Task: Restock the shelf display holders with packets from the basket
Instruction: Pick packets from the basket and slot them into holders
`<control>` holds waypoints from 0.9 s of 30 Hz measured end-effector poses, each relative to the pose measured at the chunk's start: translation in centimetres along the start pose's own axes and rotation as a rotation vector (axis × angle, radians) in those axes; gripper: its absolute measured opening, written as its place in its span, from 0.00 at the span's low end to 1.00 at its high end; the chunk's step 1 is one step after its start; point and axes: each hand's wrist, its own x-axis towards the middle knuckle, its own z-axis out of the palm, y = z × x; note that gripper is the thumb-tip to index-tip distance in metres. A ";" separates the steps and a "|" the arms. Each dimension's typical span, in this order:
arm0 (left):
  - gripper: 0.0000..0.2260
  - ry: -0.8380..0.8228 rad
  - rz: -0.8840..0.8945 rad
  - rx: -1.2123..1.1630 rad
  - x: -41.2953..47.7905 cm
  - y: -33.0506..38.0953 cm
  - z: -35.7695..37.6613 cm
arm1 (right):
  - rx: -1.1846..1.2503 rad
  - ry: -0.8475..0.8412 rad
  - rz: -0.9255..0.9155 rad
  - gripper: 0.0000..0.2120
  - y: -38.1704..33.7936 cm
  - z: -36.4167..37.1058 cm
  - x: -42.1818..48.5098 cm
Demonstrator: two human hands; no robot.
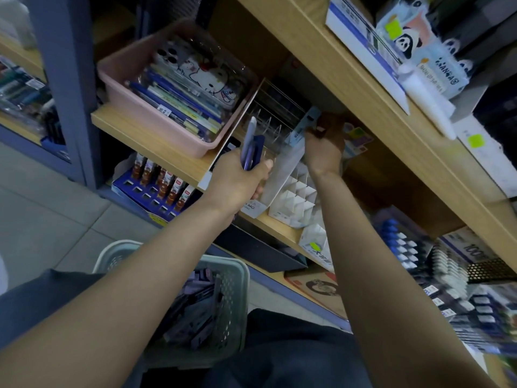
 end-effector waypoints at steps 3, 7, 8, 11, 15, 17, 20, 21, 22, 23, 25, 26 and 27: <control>0.06 -0.032 -0.007 0.005 -0.2 0.0 0.0 | -0.036 -0.002 -0.012 0.16 0.1 0.1 -0.5; 0.04 -0.081 -0.033 0.019 -0.3 0.0 -0.2 | -0.002 0.137 -0.141 0.13 0.5 0.1 -3.1; 0.04 -0.096 -0.036 0.032 -0.4 0.0 -0.2 | 0.029 0.151 -0.177 0.11 0.5 -0.1 -4.3; 0.05 -0.153 -0.008 0.110 -0.6 0.0 -0.5 | 0.108 -0.077 -0.219 0.10 0.2 -0.5 -7.1; 0.04 -0.200 0.048 0.190 -1.1 0.2 -0.7 | 0.329 -0.484 -0.017 0.09 -1.4 -1.9 -8.4; 0.04 -0.210 0.067 0.193 -1.4 0.4 -0.8 | 0.462 -0.535 0.072 0.10 -1.8 -2.9 -8.5; 0.05 -0.228 0.027 0.112 -1.9 0.6 -0.8 | 0.676 -0.467 0.206 0.09 -1.7 -4.0 -8.7; 0.04 -0.212 0.014 0.099 -2.0 0.6 -0.9 | 0.723 -0.425 0.239 0.07 -1.5 -4.2 -8.7; 0.03 -0.182 0.010 0.109 -2.1 0.7 -1.0 | 0.751 -0.403 0.254 0.06 -1.3 -4.5 -8.6; 0.03 -0.143 0.013 0.133 -2.1 0.6 -1.1 | 0.749 -0.403 0.247 0.05 -1.0 -4.7 -8.6; 0.03 -0.051 0.025 0.170 -1.9 0.6 -1.5 | 0.688 -0.450 0.203 0.06 -0.4 -5.1 -8.7; 0.03 -0.003 0.032 0.175 -1.8 0.6 -1.6 | 0.647 -0.480 0.180 0.06 -0.3 -5.3 -8.8; 0.03 0.037 0.041 0.179 -1.7 0.6 -1.7 | 0.618 -0.511 0.163 0.05 -0.1 -5.5 -8.9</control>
